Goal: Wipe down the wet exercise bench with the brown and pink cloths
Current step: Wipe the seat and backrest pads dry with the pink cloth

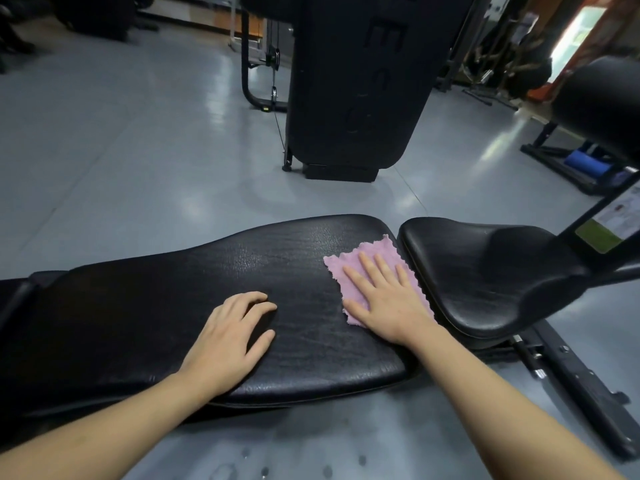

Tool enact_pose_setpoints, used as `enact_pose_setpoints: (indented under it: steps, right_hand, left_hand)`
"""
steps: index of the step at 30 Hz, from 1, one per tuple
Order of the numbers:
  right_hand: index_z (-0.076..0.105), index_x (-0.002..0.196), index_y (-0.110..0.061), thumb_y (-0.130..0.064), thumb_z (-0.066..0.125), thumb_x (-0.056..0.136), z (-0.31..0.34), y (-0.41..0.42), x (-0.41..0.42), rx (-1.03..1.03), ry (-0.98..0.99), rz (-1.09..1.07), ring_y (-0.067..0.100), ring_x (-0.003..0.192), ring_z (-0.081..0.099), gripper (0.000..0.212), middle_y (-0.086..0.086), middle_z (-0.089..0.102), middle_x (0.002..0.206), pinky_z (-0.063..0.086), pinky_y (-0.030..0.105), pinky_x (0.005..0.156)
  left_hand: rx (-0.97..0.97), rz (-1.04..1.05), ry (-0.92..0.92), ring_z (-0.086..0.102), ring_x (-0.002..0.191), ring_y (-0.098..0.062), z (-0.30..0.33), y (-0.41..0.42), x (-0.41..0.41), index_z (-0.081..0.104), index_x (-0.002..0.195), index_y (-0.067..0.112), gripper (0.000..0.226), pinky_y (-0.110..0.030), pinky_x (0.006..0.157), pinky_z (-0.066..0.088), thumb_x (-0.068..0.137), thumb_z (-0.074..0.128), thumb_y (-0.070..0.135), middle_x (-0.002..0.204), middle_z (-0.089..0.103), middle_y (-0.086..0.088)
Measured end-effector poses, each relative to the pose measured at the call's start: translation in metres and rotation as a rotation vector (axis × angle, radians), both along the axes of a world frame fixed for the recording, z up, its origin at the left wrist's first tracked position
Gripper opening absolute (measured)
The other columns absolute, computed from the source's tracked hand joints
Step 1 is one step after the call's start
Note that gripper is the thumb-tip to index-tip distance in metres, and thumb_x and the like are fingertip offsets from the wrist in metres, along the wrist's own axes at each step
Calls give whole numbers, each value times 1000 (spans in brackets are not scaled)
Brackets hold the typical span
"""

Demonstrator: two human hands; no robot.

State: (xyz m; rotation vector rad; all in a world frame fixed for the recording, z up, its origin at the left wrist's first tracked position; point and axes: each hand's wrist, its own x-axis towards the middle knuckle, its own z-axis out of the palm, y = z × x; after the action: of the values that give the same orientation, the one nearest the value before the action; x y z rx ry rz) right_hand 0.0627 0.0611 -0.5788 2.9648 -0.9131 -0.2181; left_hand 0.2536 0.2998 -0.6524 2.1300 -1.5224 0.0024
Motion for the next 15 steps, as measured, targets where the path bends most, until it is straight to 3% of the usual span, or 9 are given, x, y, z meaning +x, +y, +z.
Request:
enact_pose_setpoints:
  steps: [4,9,15]
  right_hand:
    - [0,160,-43,-76,-3,77,2,-23,27,-5,8,-13,19,155,-16,89,-4,-14,169,-9,50,123]
    - [2,160,-42,-67,19,99,1,-55,66,-24,31,-29,20,155,-14,69,-2,-12,169,-6,53,123]
    - [5,160,-41,-65,21,100,6,-76,104,-41,39,-19,21,155,-10,67,-1,-10,170,-3,56,122]
  left_hand:
    - [4,3,3,35,138,-10,-2,0,1,51,137,32,46,-28,112,28,98,38,53,143,41,15]
    - [2,9,1,34,138,-9,-4,-1,2,50,137,33,46,-27,113,26,98,38,53,143,40,15]
    - [-5,8,-6,34,138,-9,-6,-1,2,50,137,33,45,-26,113,24,98,40,53,143,40,15]
